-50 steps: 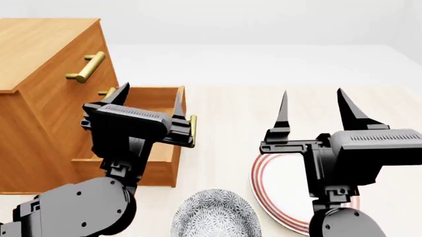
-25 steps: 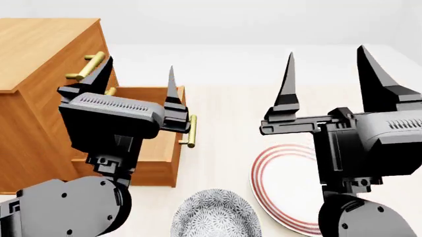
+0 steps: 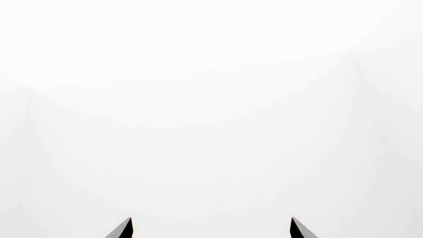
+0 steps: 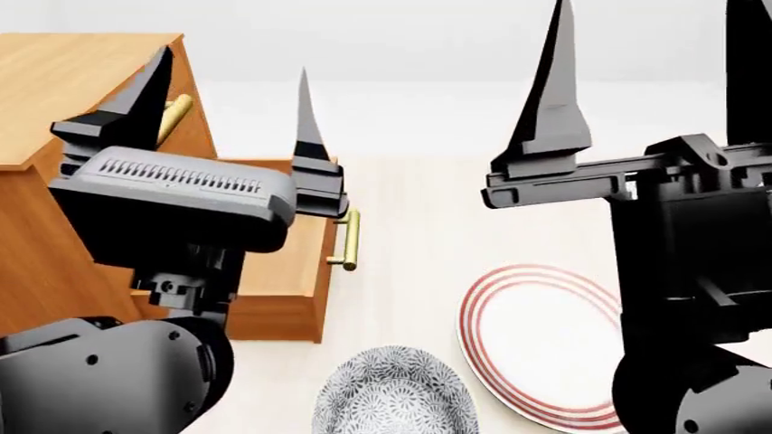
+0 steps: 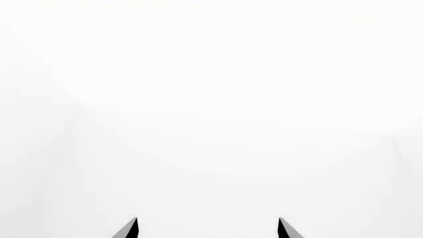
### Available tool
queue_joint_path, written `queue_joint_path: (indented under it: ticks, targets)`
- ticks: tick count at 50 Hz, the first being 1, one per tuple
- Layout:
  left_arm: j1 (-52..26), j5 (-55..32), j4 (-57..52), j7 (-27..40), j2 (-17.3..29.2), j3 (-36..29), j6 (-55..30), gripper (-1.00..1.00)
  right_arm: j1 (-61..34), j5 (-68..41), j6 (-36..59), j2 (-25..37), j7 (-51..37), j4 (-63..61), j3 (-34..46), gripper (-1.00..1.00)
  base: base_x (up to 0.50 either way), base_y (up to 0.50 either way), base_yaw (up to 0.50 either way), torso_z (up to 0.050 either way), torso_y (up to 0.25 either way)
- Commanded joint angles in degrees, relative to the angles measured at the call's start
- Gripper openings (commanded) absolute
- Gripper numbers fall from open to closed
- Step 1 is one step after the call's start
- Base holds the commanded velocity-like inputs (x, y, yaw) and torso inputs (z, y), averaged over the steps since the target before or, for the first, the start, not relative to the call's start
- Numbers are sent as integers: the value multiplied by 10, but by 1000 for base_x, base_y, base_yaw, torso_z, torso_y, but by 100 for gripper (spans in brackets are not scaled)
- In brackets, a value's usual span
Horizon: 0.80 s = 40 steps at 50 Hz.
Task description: Open the bottom drawer of the cabinet.
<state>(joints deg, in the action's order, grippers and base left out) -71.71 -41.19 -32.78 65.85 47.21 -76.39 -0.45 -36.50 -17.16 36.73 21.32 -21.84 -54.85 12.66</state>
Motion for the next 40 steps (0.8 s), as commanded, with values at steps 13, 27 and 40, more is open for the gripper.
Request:
queue_joint_path:
  ticks: [13, 27, 40]
  targets:
    - [-25, 17, -38, 12, 8, 15, -20, 100, -36, -28, 11, 12, -22, -25, -6, 100, 0, 0, 0, 0, 0]
    - [-26, 26, -48, 15, 15, 22, -18, 100, -55, -49, 26, 23, -36, -37, -1, 100, 0, 0, 0, 0, 0]
    - [-35, 19, -50, 12, 13, 29, -27, 100, -70, -68, 32, 32, -50, -40, -2, 100, 0, 0, 0, 0, 0]
